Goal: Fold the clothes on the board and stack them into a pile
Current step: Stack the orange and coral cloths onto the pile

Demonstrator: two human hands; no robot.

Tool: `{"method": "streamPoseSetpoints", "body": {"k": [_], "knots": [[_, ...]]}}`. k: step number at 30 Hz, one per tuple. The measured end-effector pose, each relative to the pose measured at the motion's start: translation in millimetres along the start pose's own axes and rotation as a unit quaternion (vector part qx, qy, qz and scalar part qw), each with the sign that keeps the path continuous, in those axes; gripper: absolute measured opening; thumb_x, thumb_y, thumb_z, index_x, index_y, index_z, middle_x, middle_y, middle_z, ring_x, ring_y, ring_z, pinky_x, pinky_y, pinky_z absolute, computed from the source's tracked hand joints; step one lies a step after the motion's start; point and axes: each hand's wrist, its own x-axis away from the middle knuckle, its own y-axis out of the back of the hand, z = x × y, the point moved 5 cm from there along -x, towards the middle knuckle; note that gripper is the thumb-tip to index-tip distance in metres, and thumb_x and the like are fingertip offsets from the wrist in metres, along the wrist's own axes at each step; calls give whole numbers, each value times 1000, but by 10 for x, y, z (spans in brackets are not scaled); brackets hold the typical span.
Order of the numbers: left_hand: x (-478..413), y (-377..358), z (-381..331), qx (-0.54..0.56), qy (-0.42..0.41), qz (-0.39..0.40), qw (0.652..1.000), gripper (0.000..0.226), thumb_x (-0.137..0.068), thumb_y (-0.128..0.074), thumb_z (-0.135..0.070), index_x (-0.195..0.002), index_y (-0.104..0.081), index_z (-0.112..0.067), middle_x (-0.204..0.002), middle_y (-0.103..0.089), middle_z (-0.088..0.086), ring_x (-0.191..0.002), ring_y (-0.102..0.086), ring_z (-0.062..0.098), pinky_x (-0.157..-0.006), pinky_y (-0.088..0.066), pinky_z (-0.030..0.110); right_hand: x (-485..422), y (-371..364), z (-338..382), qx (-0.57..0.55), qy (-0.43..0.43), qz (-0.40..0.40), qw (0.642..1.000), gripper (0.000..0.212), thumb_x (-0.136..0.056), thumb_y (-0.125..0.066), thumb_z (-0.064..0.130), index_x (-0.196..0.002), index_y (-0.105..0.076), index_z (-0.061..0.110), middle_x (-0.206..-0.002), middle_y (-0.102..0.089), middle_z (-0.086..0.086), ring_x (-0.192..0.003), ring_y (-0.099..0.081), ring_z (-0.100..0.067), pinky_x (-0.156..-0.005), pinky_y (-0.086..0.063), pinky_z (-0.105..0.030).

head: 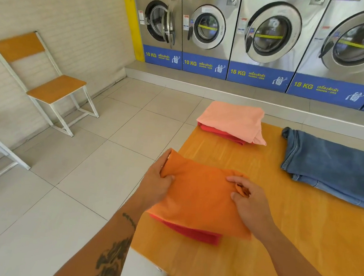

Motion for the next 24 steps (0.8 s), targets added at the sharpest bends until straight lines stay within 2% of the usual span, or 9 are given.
{"method": "streamPoseSetpoints", "body": {"k": [2, 5, 8, 11, 13, 15, 20, 24], "knots": [[-62, -63, -139, 8, -25, 7, 1000, 80, -93, -51, 0, -149, -24, -51, -150, -41, -8, -129, -52, 18, -105, -48, 41, -117, 165, 55, -7, 1, -7, 1000, 43, -89, -61, 6, -107, -70, 43, -130, -56, 15, -116, -53, -12, -95, -47, -36], [-224, -211, -345, -12, -61, 22, 998, 80, -96, -47, -1, -150, -18, -52, -153, -37, -7, -131, -50, 19, -105, -48, 40, -306, 388, 159, -17, 5, -17, 1000, 42, -89, -61, 5, -109, -70, 41, -131, -55, 14, -115, -53, -13, -88, -46, -31], [-508, -345, -535, -60, -93, 31, 993, 75, -97, -44, -4, -151, -19, -49, -155, -36, -7, -135, -44, 18, -111, -40, 36, -558, 586, 208, -20, -10, -39, 999, 42, -89, -62, 6, -110, -69, 42, -131, -55, 14, -114, -54, -14, -93, -48, -37], [-899, -499, -687, -81, -114, 61, 988, 67, -99, -41, -5, -150, -26, -46, -153, -37, -7, -136, -41, 16, -108, -34, 26, -874, 739, 224, -27, -24, -59, 998, 42, -88, -62, 6, -107, -69, 43, -129, -56, 12, -109, -55, -14, -90, -49, -38], [-1197, -597, -741, -99, -125, 80, 984, 60, -100, -40, -5, -145, -39, -46, -152, -39, -7, -137, -41, 16, -106, -32, 22, -1094, 804, 241, -35, -29, -69, 997, 42, -88, -61, 4, -107, -69, 41, -125, -58, 10, -105, -57, -14, -87, -49, -37], [-1551, -687, -747, -115, -124, 98, 981, 54, -101, -39, -7, -137, -50, -47, -149, -45, -7, -136, -42, 16, -106, -32, 22, -1358, 838, 249, -44, -36, -77, 995, 42, -87, -61, 3, -108, -68, 38, -123, -60, 10, -102, -58, -13, -88, -50, -39], [-2560, -797, -883, -110, -119, 106, 981, 51, -101, -40, -12, -134, -53, -49, -148, -45, -7, -134, -43, 17, -111, -35, 32, -2200, 872, 287, -57, -69, -100, 991, 39, -90, -59, 5, -109, -66, 38, -118, -58, 11, -98, -59, -16, -86, -53, -44], [-3345, -865, -1114, -94, -140, 89, 982, 48, -100, -42, -10, -133, -56, -42, -147, -45, -6, -131, -44, 16, -103, -34, 27, -2961, 925, 390, -61, -58, -131, 988, 37, -90, -59, 4, -112, -64, 34, -124, -54, 7, -100, -56, -16, -73, -49, -35]]}}
